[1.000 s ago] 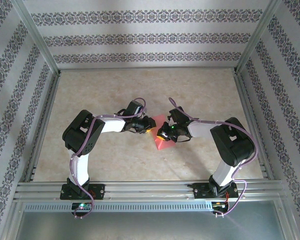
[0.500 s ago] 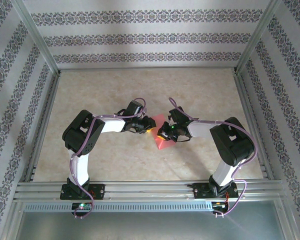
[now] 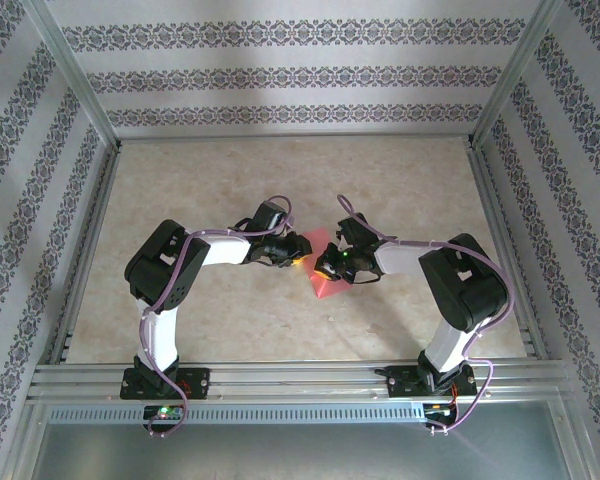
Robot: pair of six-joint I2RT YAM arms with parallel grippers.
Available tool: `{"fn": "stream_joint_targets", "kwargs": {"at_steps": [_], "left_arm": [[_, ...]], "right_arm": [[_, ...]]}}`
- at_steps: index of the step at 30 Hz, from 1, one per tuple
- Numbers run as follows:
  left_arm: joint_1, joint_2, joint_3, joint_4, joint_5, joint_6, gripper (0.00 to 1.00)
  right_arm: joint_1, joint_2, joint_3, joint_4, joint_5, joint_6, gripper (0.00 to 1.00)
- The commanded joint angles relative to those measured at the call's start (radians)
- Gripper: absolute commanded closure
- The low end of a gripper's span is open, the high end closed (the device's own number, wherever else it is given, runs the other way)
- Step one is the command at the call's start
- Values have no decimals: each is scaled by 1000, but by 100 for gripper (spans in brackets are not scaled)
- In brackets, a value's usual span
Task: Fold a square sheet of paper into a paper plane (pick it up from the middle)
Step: Fold the triangle a second time at the center of the table.
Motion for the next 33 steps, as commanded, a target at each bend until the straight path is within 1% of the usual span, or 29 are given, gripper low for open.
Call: {"fn": "stream_joint_targets", "kwargs": {"at_steps": [1, 16, 33], "left_arm": [[8, 56, -32, -69, -29, 2, 73], [8, 53, -34, -75, -34, 3, 73], [7, 55, -24, -80, -30, 8, 73]], "right_arm": [[9, 20, 9, 18, 21, 15, 91], [6, 15, -8, 12, 39, 17, 91], [7, 35, -6, 38, -10, 1, 90]]}}
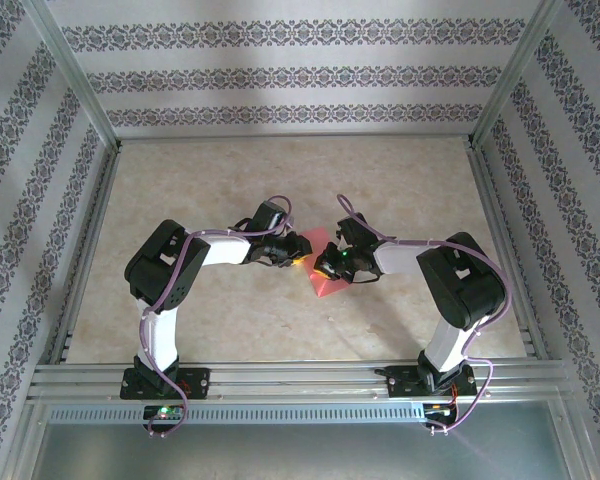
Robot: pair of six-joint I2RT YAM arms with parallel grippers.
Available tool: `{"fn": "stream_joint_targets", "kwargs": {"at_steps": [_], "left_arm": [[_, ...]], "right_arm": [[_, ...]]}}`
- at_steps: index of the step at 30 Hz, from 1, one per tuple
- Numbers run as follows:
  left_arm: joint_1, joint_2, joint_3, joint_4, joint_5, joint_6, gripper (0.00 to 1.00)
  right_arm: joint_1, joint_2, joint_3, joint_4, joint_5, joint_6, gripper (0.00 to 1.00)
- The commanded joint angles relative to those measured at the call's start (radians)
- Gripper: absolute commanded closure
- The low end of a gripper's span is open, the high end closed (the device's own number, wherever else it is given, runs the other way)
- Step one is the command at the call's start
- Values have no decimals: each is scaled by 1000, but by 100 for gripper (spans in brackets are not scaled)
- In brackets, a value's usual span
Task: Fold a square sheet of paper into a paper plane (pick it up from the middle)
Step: Fold the triangle a second time at the center of the table.
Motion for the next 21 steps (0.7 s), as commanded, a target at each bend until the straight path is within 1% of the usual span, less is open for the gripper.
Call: {"fn": "stream_joint_targets", "kwargs": {"at_steps": [1, 9, 15, 21], "left_arm": [[8, 55, -25, -78, -30, 7, 73], [8, 53, -25, -81, -31, 7, 73], [14, 26, -16, -99, -36, 15, 73], [94, -75, -38, -90, -40, 3, 73]], "right_arm": [[6, 22, -6, 11, -15, -16, 90], [5, 34, -6, 0, -10, -17, 89], [6, 36, -4, -31, -3, -20, 82], [5, 42, -1, -42, -3, -25, 76]]}}
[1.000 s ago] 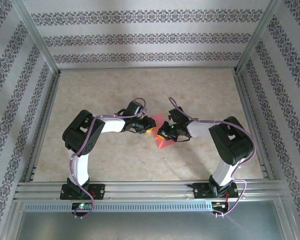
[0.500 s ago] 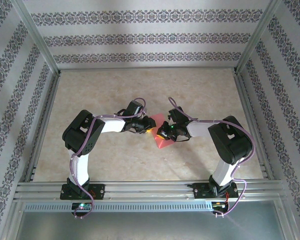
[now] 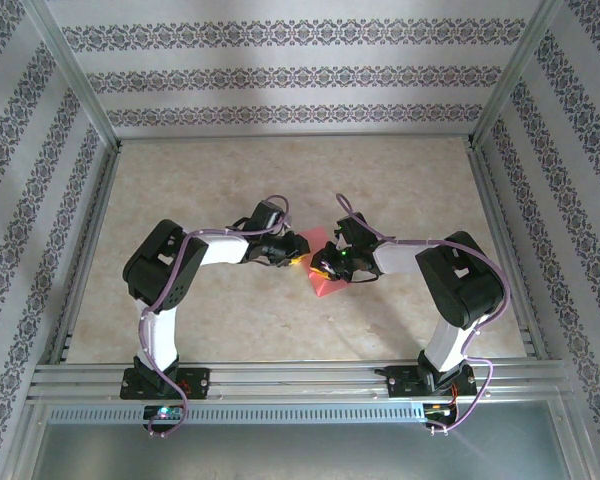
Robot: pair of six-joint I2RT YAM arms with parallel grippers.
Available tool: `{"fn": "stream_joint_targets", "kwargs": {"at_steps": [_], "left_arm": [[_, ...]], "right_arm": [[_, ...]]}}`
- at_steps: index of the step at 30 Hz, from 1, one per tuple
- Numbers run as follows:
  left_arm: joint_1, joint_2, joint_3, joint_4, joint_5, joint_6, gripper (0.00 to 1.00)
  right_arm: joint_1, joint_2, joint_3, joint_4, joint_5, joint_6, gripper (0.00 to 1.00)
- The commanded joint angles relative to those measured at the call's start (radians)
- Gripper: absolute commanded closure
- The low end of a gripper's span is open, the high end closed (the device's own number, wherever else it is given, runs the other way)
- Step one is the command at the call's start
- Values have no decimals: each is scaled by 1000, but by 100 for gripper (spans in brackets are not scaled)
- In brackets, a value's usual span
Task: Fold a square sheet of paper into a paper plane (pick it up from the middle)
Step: Fold the triangle a second time at the center of the table.
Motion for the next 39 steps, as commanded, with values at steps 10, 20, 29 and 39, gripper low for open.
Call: {"fn": "stream_joint_targets", "kwargs": {"at_steps": [10, 20, 29, 39], "left_arm": [[123, -136, -45, -133, -77, 50, 72], [105, -144, -52, -117, -50, 37, 72], [39, -142, -55, -90, -27, -6, 73], [-65, -86, -12, -99, -28, -26, 82]], "right_arm": [[3, 45, -6, -69, 16, -23, 60], [-5, 53, -14, -68, 14, -30, 64], [-4, 62, -20, -88, 28, -48, 83], [-4, 67, -19, -131, 39, -61, 96]]}}
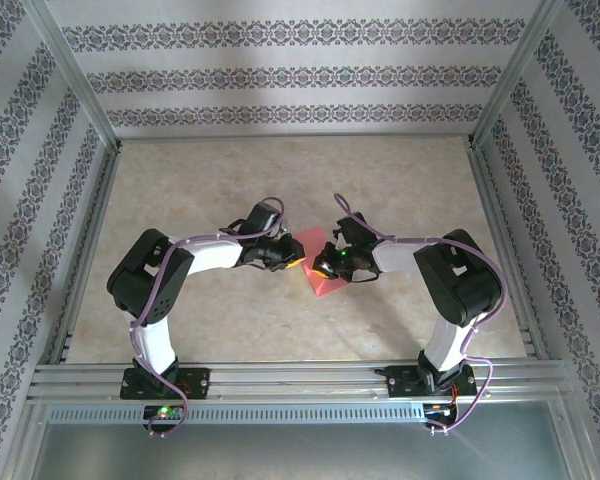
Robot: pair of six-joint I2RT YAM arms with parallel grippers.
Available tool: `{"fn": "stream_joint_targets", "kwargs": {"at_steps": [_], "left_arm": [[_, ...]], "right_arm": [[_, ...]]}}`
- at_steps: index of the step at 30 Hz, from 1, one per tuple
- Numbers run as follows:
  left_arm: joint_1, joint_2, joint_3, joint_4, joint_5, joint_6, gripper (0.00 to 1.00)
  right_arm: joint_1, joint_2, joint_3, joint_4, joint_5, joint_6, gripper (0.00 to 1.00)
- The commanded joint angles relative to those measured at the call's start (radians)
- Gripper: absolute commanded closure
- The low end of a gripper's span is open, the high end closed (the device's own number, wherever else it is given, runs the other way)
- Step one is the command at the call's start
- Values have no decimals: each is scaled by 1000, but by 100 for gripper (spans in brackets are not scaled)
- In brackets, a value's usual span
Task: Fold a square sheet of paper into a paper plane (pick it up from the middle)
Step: Fold the triangle a second time at the center of the table.
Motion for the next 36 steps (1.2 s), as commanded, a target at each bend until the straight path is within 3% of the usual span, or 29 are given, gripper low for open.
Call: {"fn": "stream_joint_targets", "kwargs": {"at_steps": [1, 14, 23, 28, 36], "left_arm": [[-28, 36, 36, -2, 6, -24, 84], [-57, 92, 69, -63, -37, 2, 100], [-58, 110, 66, -138, -77, 53, 100], [-58, 124, 69, -182, -96, 89, 100], [-58, 140, 104, -252, -124, 158, 100]], "right_arm": [[-2, 46, -29, -117, 58, -17, 96], [-2, 47, -24, -117, 57, -15, 96], [-5, 21, -32, -88, 33, -11, 96], [-21, -43, -32, 0, -40, -13, 95], [-46, -90, -10, -24, -43, -132, 94]]}}
